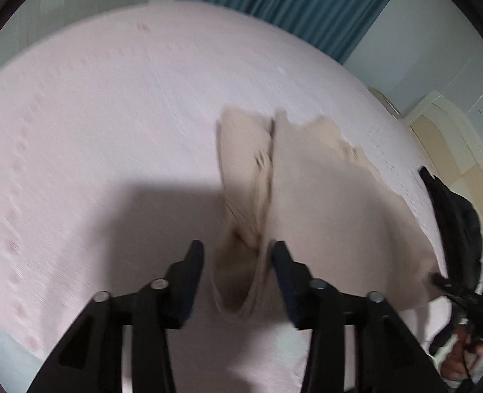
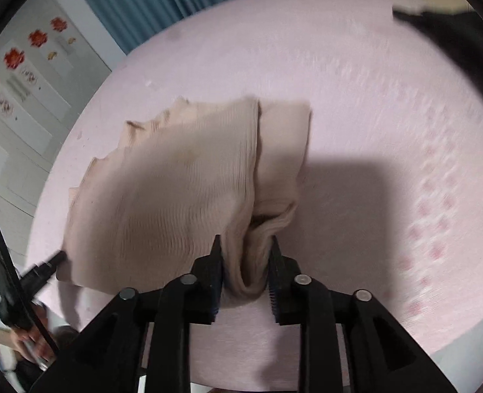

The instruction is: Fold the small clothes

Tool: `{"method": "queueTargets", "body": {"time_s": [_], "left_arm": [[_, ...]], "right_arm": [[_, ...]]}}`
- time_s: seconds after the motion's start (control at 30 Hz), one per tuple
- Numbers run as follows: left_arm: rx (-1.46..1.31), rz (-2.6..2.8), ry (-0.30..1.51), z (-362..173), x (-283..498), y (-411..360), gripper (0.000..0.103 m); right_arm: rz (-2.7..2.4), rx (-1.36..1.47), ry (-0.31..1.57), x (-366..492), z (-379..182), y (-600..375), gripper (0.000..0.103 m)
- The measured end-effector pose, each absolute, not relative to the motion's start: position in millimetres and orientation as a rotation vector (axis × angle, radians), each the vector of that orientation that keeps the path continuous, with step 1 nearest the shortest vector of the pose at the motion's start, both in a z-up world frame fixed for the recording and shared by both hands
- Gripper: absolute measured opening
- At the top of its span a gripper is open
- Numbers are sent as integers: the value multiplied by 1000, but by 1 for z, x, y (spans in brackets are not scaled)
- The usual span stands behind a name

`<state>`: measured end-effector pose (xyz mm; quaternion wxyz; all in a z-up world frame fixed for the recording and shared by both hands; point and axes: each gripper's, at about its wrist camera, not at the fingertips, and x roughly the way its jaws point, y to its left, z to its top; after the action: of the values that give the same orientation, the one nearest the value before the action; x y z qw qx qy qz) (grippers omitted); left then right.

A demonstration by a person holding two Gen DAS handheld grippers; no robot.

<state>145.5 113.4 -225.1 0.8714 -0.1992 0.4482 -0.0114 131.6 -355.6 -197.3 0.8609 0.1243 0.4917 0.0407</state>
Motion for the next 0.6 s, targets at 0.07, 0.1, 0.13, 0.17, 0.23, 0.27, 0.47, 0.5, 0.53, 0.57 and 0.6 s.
{"method": "queueTargets", "body": {"time_s": [0.07,0.1,0.13,0.17,0.23,0.27,0.47,0.5,0.53,0.57,0.6], "left_arm": [[-413,-31,903,-217,151,117,49],[-417,-39,886,-212,160,119,50],[-422,-45,878,-209,168,119,50],[-429,-53,870,-206,181,119,50],[-441,-70,854,-203,198,117,50],[-446,-80,847,-201,206,117,50],[-435,-119,856,-208,273,87,50],[-428,-104,876,-217,284,81,50],[-430,-94,889,-222,286,80,49],[-435,-88,902,-228,287,78,48],[-439,-86,908,-234,286,77,48]], "right_arm": [[74,234,990,140,-185,-356,28],[77,240,966,150,-180,-357,30],[79,254,955,159,-178,-356,32],[77,270,949,169,-177,-354,32],[70,321,941,195,-178,-350,32],[68,343,941,206,-179,-350,32],[6,306,999,266,-206,-329,32],[2,295,1002,266,-212,-327,32],[0,284,1007,265,-219,-328,32],[-4,281,1012,265,-226,-329,32],[-14,289,1024,265,-234,-331,32]]}}
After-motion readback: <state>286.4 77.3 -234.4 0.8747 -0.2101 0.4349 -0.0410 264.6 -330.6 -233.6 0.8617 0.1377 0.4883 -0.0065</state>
